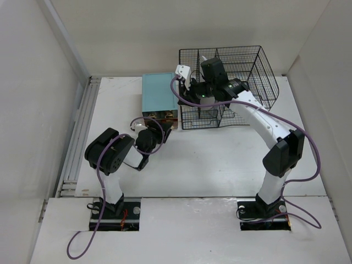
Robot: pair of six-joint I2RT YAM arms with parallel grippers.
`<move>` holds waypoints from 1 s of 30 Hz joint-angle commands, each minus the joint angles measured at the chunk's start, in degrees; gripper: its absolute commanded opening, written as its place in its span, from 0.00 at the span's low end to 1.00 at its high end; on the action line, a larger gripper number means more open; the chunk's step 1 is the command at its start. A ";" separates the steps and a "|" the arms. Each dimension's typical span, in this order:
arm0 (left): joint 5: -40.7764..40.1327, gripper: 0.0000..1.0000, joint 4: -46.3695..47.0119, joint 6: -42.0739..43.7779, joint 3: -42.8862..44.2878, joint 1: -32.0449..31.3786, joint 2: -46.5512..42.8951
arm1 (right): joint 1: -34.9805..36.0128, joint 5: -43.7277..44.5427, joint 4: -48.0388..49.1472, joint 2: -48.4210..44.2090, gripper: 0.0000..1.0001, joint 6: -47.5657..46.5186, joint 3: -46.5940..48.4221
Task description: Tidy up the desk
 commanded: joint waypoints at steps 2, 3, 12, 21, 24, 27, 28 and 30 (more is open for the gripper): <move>0.59 0.45 29.60 0.01 -0.89 0.26 -0.86 | -0.52 -1.81 0.44 -0.01 0.00 -0.58 1.76; 0.59 0.45 28.98 0.01 -0.89 0.26 -0.86 | -0.52 -1.81 0.44 -0.01 0.00 -0.58 1.76; 0.06 0.46 29.50 0.01 -0.37 0.26 2.21 | -0.52 -1.81 0.44 -0.01 0.00 -0.58 1.76; -0.99 0.46 28.98 1.15 0.69 0.78 3.36 | -0.52 -1.81 0.44 -0.01 0.00 -0.58 1.76; -0.99 0.46 28.98 1.16 1.91 0.78 4.58 | -0.52 -1.81 0.44 -0.01 0.00 -0.58 1.76; -0.99 0.46 29.50 1.16 2.62 1.31 5.64 | -0.52 -1.81 0.44 -0.01 0.00 -0.58 1.76; -0.99 0.46 29.50 1.16 3.14 1.31 6.17 | -0.52 -1.81 0.44 -0.01 0.00 -1.10 1.76; -1.52 0.45 29.50 1.68 3.76 1.31 6.69 | -0.52 -1.81 0.44 -0.01 0.00 -1.11 1.76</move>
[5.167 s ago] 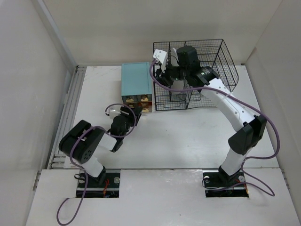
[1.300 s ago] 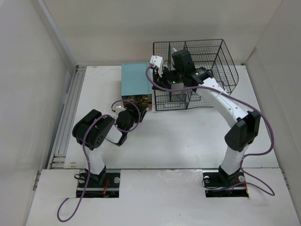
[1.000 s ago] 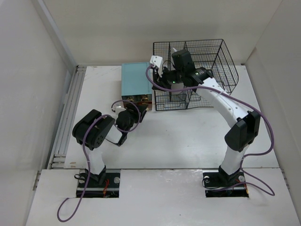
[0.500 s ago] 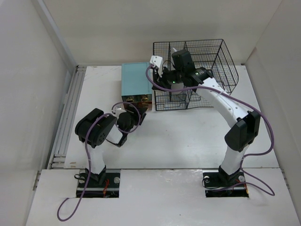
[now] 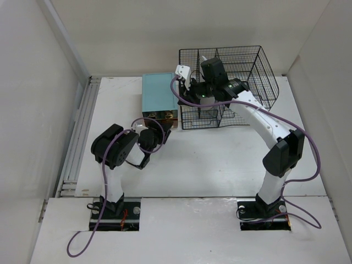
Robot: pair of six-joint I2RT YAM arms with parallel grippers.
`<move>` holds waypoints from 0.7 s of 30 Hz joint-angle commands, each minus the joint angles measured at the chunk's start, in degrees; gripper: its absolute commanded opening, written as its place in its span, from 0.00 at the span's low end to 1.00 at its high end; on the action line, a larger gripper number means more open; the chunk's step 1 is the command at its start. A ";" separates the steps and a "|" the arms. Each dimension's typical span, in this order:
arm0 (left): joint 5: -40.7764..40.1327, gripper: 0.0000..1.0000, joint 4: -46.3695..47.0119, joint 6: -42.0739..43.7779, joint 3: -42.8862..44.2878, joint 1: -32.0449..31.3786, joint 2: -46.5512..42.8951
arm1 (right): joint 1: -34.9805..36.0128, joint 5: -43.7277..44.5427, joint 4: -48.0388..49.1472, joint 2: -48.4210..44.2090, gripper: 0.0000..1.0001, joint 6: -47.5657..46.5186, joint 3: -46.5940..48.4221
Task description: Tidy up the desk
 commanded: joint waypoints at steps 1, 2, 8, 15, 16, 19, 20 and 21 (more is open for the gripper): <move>-1.24 0.45 28.98 1.55 1.69 0.46 0.91 | -0.52 -1.59 0.44 -0.01 0.00 -0.87 1.76; -1.24 0.45 28.98 1.55 1.69 0.46 1.43 | -0.52 -1.59 0.44 -0.01 0.00 -0.87 1.76; -1.24 0.36 29.51 1.55 1.17 0.46 1.43 | -0.52 -2.12 0.44 -0.01 0.00 -0.87 1.76; -1.76 0.19 30.03 1.55 0.63 0.46 1.43 | -0.52 -2.12 0.44 0.52 0.00 -0.87 1.76; -1.76 0.19 30.03 1.55 0.63 0.46 1.43 | -0.52 -2.12 0.44 0.52 0.00 -0.87 1.76; -1.24 0.17 32.40 1.55 -1.72 0.46 1.43 | -0.52 -2.12 0.44 0.52 0.00 -0.87 1.76; -1.24 0.17 33.10 1.55 -2.35 0.46 1.43 | -0.52 -2.73 0.44 0.52 0.00 -0.87 1.76; -1.24 0.17 33.72 1.55 -3.05 -0.06 0.91 | -0.52 -2.73 0.44 0.52 0.00 -0.87 1.76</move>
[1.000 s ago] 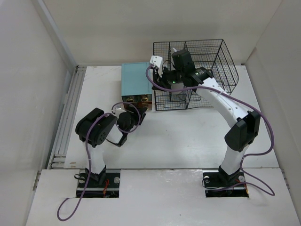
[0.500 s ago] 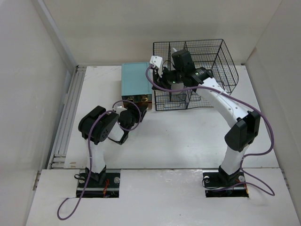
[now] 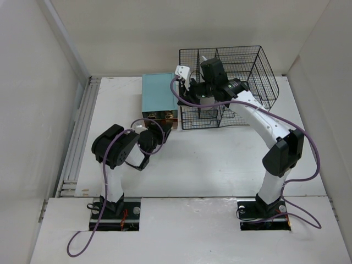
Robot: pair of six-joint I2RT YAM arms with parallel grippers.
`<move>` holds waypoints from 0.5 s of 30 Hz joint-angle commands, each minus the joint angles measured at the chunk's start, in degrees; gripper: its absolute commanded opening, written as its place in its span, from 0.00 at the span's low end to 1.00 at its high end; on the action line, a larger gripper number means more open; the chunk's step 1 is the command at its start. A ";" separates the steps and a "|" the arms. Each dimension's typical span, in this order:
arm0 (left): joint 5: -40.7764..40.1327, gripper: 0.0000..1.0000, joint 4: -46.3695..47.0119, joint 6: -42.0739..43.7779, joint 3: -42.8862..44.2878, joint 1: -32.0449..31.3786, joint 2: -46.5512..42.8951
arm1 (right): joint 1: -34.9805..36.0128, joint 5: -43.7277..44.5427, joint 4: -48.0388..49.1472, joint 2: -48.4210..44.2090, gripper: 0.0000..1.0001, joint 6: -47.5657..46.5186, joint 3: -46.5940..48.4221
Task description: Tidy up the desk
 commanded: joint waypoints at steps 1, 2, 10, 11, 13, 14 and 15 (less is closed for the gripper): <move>-0.87 0.17 31.47 1.73 -3.43 -0.05 -0.58 | -0.52 -2.14 -0.06 0.30 0.00 -0.48 1.76; -0.87 0.15 31.48 1.73 -4.82 -1.44 -0.58 | -0.52 -2.84 -0.07 0.30 0.00 -0.48 1.76; -2.54 0.15 34.55 1.73 -11.16 -5.75 -2.08 | 0.01 -3.55 -3.31 2.85 0.00 -1.70 3.08; -2.54 0.14 35.33 1.73 -11.17 -5.76 -2.08 | 0.01 -3.55 -3.32 3.54 0.00 -2.32 3.08; -3.15 0.14 36.04 1.02 -12.39 -6.29 -2.08 | 1.23 -3.55 -3.93 4.08 0.00 -2.32 3.60; -3.15 0.14 36.05 1.02 -12.40 -6.29 -2.08 | 1.24 -3.55 -3.94 4.08 0.00 -2.93 3.60; -3.85 0.24 36.05 1.02 -12.40 -6.29 -2.08 | 1.24 -3.55 -3.94 4.69 0.00 -2.94 3.60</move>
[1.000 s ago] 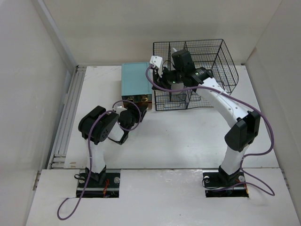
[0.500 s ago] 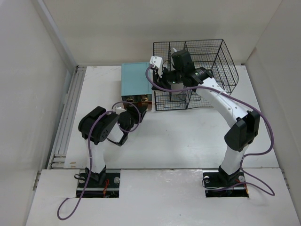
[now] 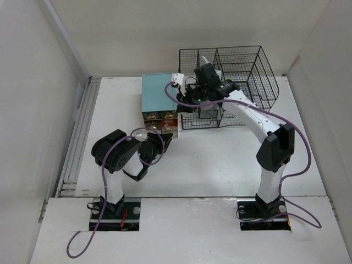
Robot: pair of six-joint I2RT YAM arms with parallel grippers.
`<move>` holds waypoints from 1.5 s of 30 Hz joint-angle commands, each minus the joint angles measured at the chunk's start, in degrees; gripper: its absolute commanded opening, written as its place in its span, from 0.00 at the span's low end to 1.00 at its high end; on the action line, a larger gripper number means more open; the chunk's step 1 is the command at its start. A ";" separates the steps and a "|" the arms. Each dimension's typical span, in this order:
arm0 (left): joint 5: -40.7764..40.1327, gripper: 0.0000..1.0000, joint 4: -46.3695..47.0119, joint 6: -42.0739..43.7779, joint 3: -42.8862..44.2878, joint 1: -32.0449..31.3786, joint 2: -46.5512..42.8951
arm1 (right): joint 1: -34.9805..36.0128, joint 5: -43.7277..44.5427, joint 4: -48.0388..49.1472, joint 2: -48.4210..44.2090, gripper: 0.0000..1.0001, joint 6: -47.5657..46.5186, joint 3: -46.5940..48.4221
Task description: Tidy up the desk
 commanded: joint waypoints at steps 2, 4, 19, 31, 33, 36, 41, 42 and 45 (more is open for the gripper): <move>-0.60 0.44 29.58 2.36 -2.54 -0.78 0.68 | 1.48 -1.85 -1.80 0.97 0.00 -2.04 3.54; 0.45 0.72 29.58 2.36 -2.54 -0.26 0.68 | 2.01 -1.85 -1.80 1.59 0.00 -2.04 3.54; 2.74 0.84 23.00 5.17 -10.53 -1.92 -16.62 | 7.89 2.29 -3.03 5.10 0.00 -3.71 4.07; -7.80 0.12 -52.44 27.04 1.32 -6.05 -68.11 | 11.85 14.49 1.54 10.64 0.00 -3.71 4.33; -10.35 0.12 -58.02 28.72 3.34 -6.05 -74.27 | 12.47 16.52 2.15 11.70 0.00 -3.71 5.12; -11.23 0.12 -64.46 29.34 3.35 -5.53 -79.73 | 13.69 19.15 2.68 12.93 0.00 -3.71 5.74; -11.76 0.13 -69.47 30.57 4.93 -5.53 -82.99 | 14.23 21.71 2.68 13.99 0.00 -4.76 6.27; -11.76 0.13 -70.87 31.09 4.93 -5.53 -83.78 | 14.23 21.71 2.68 13.99 0.00 -4.77 6.27; -11.76 0.13 -72.72 31.10 5.46 -5.53 -86.41 | 14.23 22.32 3.21 13.99 0.00 -5.30 6.27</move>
